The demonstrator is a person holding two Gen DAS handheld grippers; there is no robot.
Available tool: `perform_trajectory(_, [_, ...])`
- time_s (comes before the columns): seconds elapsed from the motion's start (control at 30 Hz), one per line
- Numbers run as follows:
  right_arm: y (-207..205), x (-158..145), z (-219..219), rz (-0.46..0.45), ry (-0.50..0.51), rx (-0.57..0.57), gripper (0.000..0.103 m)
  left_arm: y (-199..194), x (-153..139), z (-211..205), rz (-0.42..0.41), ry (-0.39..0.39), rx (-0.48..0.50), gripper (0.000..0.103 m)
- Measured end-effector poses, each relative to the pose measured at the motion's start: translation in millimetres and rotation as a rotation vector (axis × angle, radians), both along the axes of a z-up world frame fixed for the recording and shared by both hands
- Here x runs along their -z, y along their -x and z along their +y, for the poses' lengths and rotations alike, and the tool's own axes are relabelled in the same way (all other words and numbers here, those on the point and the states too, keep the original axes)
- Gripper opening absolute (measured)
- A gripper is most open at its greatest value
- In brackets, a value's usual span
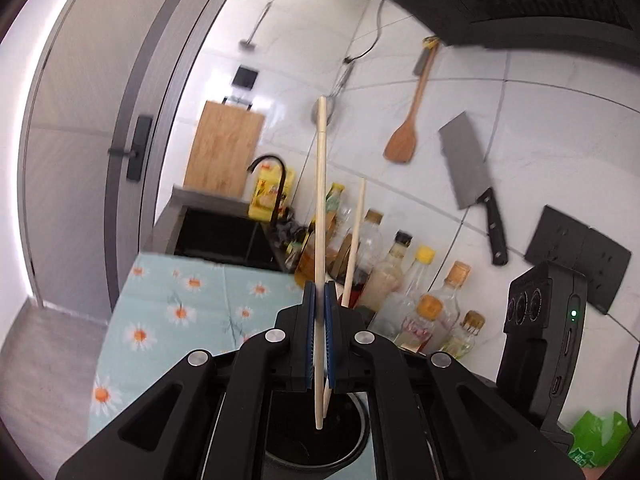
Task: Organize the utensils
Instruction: 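Open right gripper over the black holder while left gripper drops its chopstick in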
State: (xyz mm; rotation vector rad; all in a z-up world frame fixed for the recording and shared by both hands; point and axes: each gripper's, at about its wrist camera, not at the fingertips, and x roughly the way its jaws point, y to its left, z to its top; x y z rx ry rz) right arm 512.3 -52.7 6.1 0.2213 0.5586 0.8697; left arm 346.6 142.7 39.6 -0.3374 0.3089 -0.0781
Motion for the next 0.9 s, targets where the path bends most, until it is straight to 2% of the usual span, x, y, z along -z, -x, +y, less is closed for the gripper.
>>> perform_trajectory(0.2, [1.2, 15.0, 0.7, 0.011, 0.013, -0.004, 0.006, -3.1, 24.2, -1.7, 0.051, -0.023, 0.029, 0.004])
perform_trajectory(0.47, [4.1, 27.3, -0.7, 0.037, 0.018, -0.012, 0.006, -0.8, 47.2, 0.9, 0.102, -0.009, 0.029, 0.004])
perform_trajectory(0.77, [10.0, 13.3, -13.6, 0.017, -0.017, 0.002, 0.005, 2.8, 45.6, 2.5, 0.094, -0.002, 0.026, 0.004])
perform_trajectory(0.9, [11.2, 10.7, -19.9, 0.036, -0.03, 0.002, 0.006, 2.2, 43.8, 1.1, 0.098, 0.002, 0.017, 0.005])
